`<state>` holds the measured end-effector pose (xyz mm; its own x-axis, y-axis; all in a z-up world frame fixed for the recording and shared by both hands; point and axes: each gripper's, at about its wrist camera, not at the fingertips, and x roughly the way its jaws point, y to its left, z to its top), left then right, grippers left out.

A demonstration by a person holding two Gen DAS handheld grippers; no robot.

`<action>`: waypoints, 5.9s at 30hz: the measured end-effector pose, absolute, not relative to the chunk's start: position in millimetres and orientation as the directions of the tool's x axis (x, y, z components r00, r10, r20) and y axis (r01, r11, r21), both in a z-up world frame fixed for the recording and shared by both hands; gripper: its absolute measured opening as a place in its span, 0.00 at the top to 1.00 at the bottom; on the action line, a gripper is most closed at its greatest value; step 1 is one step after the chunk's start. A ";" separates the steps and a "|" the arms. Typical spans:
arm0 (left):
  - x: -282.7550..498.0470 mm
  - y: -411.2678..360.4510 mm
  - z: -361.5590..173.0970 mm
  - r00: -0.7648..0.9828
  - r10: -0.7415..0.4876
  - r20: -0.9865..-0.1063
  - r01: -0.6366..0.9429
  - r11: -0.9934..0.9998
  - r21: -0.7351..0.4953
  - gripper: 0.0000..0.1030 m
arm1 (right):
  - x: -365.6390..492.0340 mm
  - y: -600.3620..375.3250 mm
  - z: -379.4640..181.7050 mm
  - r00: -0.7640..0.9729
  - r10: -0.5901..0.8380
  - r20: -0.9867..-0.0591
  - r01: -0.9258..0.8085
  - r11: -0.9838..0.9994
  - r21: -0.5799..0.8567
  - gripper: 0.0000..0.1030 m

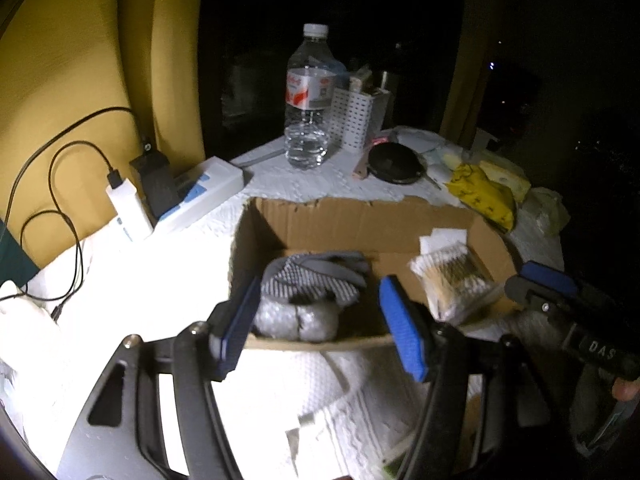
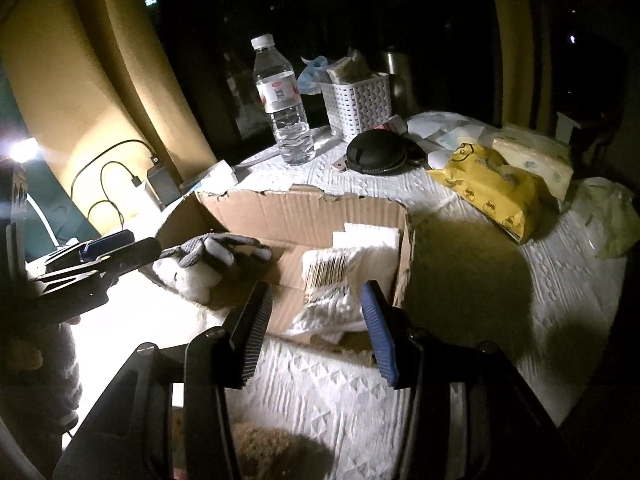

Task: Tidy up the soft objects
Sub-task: 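Withdraw both grippers from the box toward the brown fuzzy plush, then grasp the capybara tissue pack with left gripper while right grasps the brown plush, then lower the tissue pack into the box with left gripper while right drops the plush in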

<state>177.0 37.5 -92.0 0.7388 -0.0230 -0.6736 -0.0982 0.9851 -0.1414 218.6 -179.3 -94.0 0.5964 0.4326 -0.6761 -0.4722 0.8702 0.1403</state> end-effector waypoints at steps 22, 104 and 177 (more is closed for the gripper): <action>112.4 0.4 -86.5 0.738 -0.100 -0.667 0.002 0.989 -0.146 0.27 | 158.8 -189.1 -81.6 0.612 0.429 -0.664 -0.458 0.877 0.144 0.52; 106.9 -62.4 -152.9 0.594 -0.054 -0.803 -0.015 0.997 -0.077 0.50 | 146.4 -235.6 -142.2 0.512 0.503 -0.697 -0.469 0.843 0.264 0.56; 244.1 8.5 -126.2 0.661 -0.084 -0.746 -0.058 0.985 -0.162 0.48 | 243.0 -168.2 -96.3 0.545 0.498 -0.675 -0.507 0.837 0.207 0.56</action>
<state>244.1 8.5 -126.2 0.6606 -0.0839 -0.7460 -0.0575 0.9852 -0.1617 243.0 -168.2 -96.3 0.5451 0.4977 -0.6747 -0.5071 0.8366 0.2074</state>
